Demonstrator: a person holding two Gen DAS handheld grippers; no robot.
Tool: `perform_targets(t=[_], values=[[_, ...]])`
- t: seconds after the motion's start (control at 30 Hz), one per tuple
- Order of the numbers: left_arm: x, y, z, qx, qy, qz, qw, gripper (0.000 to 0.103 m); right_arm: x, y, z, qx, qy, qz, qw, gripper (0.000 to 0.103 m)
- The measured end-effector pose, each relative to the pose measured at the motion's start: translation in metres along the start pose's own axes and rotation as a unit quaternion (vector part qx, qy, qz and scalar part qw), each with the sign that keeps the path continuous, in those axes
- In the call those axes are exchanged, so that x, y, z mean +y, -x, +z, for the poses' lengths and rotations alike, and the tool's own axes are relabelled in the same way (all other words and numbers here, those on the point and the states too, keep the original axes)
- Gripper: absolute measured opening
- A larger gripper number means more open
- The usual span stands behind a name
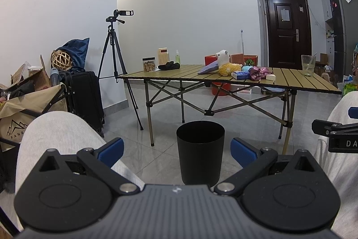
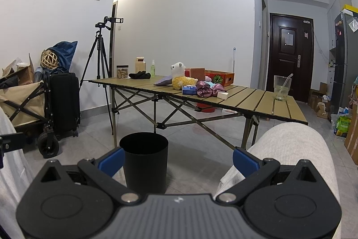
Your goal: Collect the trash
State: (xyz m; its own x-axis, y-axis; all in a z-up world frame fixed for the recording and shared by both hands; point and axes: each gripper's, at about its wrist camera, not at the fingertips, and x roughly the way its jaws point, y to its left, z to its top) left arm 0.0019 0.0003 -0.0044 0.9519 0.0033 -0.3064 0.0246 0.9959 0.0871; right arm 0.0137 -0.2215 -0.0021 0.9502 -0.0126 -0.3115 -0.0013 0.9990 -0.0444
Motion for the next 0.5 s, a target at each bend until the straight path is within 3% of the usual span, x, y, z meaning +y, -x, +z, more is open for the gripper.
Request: perform_targets(t=[0.5], values=[[0.0, -0.0002, 0.0005, 0.001, 0.0, -0.002, 1.0, 0.103, 0.0, 0.0, -0.0004, 0.001, 0.0, 0.001, 1.0, 0.103]])
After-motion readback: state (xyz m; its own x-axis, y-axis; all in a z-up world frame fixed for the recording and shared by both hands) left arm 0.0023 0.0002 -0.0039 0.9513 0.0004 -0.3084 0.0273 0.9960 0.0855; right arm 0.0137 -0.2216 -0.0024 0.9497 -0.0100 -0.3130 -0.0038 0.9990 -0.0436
